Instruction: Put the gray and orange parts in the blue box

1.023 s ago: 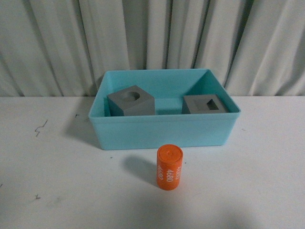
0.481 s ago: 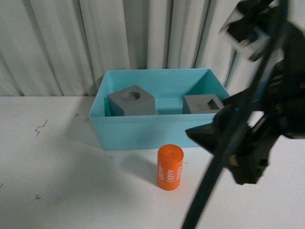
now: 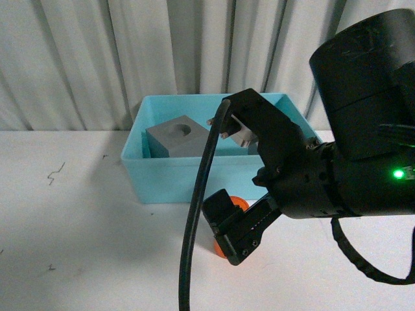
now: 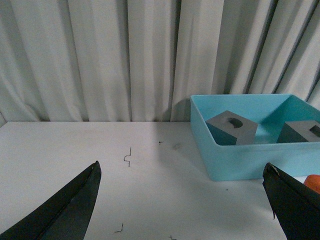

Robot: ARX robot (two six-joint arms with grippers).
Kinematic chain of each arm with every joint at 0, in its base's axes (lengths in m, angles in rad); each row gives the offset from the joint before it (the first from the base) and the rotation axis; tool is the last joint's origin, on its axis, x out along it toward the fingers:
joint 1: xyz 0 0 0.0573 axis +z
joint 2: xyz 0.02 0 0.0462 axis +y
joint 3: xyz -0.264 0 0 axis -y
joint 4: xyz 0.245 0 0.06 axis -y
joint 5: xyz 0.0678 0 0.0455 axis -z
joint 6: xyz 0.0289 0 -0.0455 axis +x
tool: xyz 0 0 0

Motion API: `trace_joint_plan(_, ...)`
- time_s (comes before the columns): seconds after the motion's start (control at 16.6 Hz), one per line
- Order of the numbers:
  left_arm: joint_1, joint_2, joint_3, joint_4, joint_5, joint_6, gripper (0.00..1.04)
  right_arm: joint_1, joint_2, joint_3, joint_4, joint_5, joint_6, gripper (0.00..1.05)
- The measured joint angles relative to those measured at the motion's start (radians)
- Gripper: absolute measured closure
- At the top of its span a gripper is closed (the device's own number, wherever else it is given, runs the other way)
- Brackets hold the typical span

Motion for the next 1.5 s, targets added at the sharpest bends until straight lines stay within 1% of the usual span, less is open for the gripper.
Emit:
trace_joint_plan(0.24,0.0,0.0,0.0,0.0,0.0,0.0,0.07,0.016,0.09,0.057,-0.005,0.057,0.035,0.06)
trace_joint_plan(0.48,0.0,0.0,0.0,0.0,0.0,0.0,0.07,0.032,0.152,0.085,-0.015,0.08,0.06,0.07)
trace_joint_plan(0.6,0.0,0.0,0.0,0.0,0.0,0.0,0.07,0.035,0.167,0.097,-0.015,0.084,0.072,0.32)
trace_joint_plan(0.72,0.0,0.0,0.0,0.0,0.0,0.0,0.07,0.035,0.168,0.098,-0.014,0.084,0.072,0.5)
trace_joint_plan(0.78,0.0,0.0,0.0,0.0,0.0,0.0,0.07,0.036,0.167,0.098,-0.011,0.082,0.072,0.55)
trace_joint_plan(0.9,0.0,0.0,0.0,0.0,0.0,0.0,0.07,0.04,0.146,0.087,0.0,0.079,0.077,0.57)
trace_joint_plan(0.96,0.0,0.0,0.0,0.0,0.0,0.0,0.07,0.04,0.113,0.072,0.003,0.062,0.083,0.57)
trace_joint_plan(1.14,0.0,0.0,0.0,0.0,0.0,0.0,0.07,0.031,-0.093,0.06,0.035,-0.028,0.132,0.57)
trace_joint_plan(1.2,0.0,0.0,0.0,0.0,0.0,0.0,0.07,0.001,-0.172,0.123,0.051,-0.032,0.156,0.57)
trace_joint_plan(1.26,0.0,0.0,0.0,0.0,0.0,0.0,0.07,-0.038,-0.178,0.22,0.068,-0.021,0.177,0.57)
trace_joint_plan(1.32,0.0,0.0,0.0,0.0,0.0,0.0,0.07,-0.062,-0.14,0.291,0.052,0.01,0.183,0.57)
trace_joint_plan(1.38,0.0,0.0,0.0,0.0,0.0,0.0,0.07,-0.072,-0.067,0.341,0.031,0.022,0.203,0.57)
trace_joint_plan(1.5,0.0,0.0,0.0,0.0,0.0,0.0,0.07,-0.063,0.047,0.402,0.005,0.044,0.23,0.57)
